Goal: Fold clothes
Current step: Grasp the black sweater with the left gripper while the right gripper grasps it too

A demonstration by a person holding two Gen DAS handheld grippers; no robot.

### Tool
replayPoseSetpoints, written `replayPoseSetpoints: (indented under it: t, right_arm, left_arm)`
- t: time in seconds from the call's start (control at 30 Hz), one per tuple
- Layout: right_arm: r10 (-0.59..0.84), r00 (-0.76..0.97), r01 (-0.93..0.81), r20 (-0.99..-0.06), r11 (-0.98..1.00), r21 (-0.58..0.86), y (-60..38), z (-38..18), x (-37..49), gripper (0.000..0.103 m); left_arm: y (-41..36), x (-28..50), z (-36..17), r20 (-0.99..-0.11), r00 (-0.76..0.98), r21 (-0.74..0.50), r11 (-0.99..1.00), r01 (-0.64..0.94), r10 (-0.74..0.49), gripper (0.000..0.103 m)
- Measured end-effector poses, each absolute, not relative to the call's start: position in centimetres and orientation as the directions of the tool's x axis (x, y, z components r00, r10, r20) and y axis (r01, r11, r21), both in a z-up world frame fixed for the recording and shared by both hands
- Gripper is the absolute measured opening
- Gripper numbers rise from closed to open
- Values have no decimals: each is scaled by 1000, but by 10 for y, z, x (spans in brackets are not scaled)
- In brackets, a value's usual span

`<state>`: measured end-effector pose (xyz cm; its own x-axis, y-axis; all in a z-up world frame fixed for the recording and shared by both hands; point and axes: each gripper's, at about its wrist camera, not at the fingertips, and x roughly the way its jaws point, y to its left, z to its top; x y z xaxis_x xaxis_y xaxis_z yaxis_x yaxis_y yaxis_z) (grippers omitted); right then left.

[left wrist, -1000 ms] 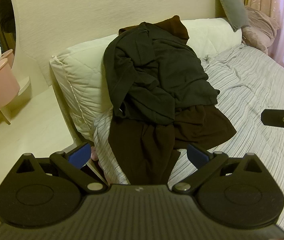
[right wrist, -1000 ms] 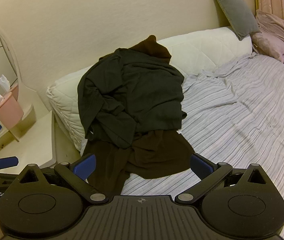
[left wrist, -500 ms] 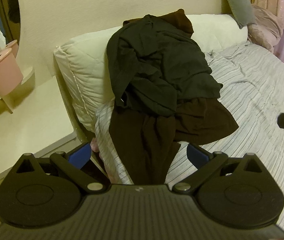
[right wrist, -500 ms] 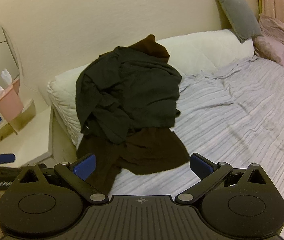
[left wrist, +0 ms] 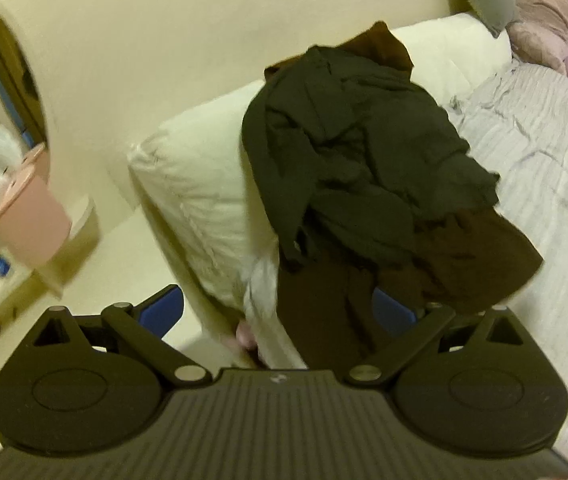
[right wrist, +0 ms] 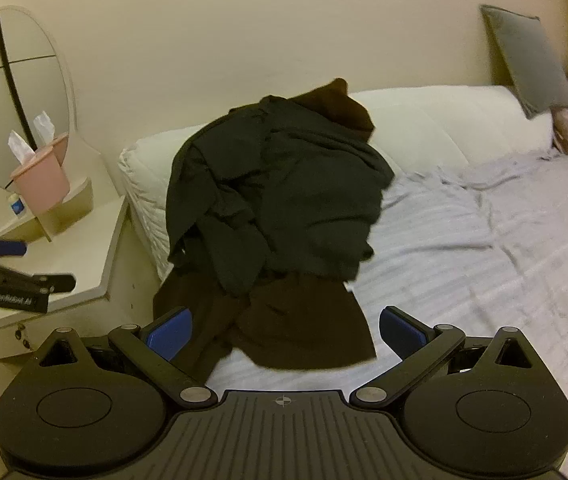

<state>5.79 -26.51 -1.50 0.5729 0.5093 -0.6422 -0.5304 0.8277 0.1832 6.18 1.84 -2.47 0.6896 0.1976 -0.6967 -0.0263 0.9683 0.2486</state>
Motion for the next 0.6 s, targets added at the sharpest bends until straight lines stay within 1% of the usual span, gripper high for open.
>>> replayPoseSetpoints:
  t: [0.2, 0.33, 0.5, 0.57, 0.6]
  right_arm:
    - [528, 563, -566, -636, 807, 169, -226, -21, 116, 102]
    - [520, 549, -595, -654, 793, 131, -184, -32, 171, 102]
    - [502, 539, -632, -676, 772, 69, -128, -52, 240, 102]
    - [502, 530, -654, -684, 755, 46, -107, -62, 268, 102]
    - [505, 527, -666, -684, 745, 38, -98, -65, 280, 102]
  left_arm:
    - [50, 154, -39, -677, 727, 260, 962, 83, 120, 99]
    - [66, 212, -60, -692, 720, 238, 960, 147, 61, 95]
    - [82, 275, -95, -735, 678, 218, 954, 205, 22, 85]
    - [86, 291, -108, -748, 664, 204, 956, 210, 14, 77]
    - [88, 296, -113, -751, 660, 195, 957, 213, 6, 76]
